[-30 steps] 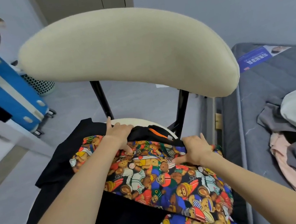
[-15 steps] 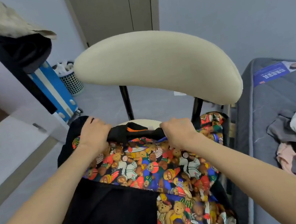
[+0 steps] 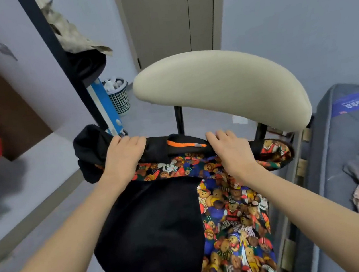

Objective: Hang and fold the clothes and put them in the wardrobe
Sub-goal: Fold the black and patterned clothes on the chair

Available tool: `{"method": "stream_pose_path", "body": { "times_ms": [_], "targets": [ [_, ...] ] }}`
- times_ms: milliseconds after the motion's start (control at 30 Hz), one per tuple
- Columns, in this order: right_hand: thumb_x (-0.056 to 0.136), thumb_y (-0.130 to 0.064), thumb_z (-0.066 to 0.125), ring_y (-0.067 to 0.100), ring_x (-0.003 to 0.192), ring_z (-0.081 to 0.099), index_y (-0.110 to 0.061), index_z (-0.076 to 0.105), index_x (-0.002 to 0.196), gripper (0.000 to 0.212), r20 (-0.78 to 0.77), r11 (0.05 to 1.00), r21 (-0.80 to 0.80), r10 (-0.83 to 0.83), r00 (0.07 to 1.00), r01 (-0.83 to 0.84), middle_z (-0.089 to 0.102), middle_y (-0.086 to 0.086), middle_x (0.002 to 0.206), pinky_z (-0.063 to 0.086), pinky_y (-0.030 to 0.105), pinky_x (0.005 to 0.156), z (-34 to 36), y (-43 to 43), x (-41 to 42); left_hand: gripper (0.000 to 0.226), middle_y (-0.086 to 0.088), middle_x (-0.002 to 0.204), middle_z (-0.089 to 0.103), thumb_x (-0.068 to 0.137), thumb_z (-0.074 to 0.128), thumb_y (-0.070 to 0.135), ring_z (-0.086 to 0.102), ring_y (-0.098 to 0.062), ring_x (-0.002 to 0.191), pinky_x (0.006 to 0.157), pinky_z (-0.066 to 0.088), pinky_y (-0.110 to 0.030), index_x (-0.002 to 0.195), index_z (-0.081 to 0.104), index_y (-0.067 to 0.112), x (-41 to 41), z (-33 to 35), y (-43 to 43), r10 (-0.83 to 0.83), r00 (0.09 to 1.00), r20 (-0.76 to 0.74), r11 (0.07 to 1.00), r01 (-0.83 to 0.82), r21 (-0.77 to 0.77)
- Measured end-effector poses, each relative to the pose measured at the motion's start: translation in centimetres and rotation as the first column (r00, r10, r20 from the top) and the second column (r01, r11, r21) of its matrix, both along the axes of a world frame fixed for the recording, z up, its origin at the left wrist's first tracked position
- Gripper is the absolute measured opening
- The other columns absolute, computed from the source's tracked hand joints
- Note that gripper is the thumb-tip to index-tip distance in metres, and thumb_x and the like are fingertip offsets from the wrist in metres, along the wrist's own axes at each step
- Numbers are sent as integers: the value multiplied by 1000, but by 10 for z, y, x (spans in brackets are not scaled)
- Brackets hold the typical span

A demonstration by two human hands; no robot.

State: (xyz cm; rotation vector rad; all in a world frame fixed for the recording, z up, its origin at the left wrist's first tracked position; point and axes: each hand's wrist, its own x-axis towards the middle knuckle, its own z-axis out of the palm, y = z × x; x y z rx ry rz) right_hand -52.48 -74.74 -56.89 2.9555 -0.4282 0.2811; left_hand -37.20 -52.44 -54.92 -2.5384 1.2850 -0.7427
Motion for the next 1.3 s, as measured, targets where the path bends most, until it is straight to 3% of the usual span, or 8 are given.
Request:
{"method": "stream_pose_path", "body": {
  "times_ms": [100,300,633,733,867,933,1033,1300],
  "targets": [
    [83,-12,63,27,109,51,-20,30,135,63,-190,989,131,85,978,-61,45,5,122,34,33,60,-33,20,-35,28,0,94,61,81,55,-1,58,-25,94,80,33,-32,104,50,15,-27,-41,26,147,970,-193,980,-116,163],
    [81,-19,64,33,96,61,-21,29,135,65,-427,944,323,212,879,-71,38,8,127,43,37,69,-67,53,-85,44,1,118,55,84,56,14,47,-22,113,97,29,-33,125,42,21,-73,-90,71,384,849,-363,892,-239,385],
    [80,-5,58,30,75,57,-23,36,116,46,-234,878,438,321,918,-195,35,1,121,46,39,61,-72,77,-112,73,2,104,64,86,58,12,62,-18,95,90,38,-33,146,16,14,-88,-97,89,622,715,-320,773,-494,399],
    [80,-6,58,26,70,53,-27,35,112,45,-170,853,475,330,929,-216,35,-3,121,42,36,60,-69,84,-115,81,4,100,66,88,53,16,64,-16,89,87,37,-31,153,4,13,-88,-100,102,604,733,-313,787,-487,377],
    [84,-15,58,31,82,61,-26,36,122,46,-87,870,479,173,981,-111,45,-1,126,47,36,67,-48,86,-113,73,0,107,63,88,53,23,63,-21,95,98,37,-38,153,19,20,-88,-80,113,564,757,-330,823,-485,294],
    [83,-16,58,31,90,61,-24,40,120,41,-73,877,471,148,986,-96,57,3,114,50,38,72,-31,87,-111,69,-2,116,60,90,54,27,63,-24,100,84,42,-34,152,24,24,-89,-65,116,551,751,-363,835,-492,248],
    [76,-11,60,26,90,58,-23,47,113,40,-46,828,539,216,975,-158,60,1,102,50,40,75,-6,98,-112,64,0,119,58,91,50,25,63,-25,101,72,40,-30,150,27,30,-96,-52,125,566,734,-375,823,-526,213],
    [74,-9,63,23,92,54,-21,45,106,38,-217,741,649,395,893,-170,57,3,103,44,33,75,-23,139,-150,65,2,119,55,93,49,21,59,-20,102,75,41,-29,151,23,38,-136,-75,167,574,704,-418,819,-488,303]
  ]
}}
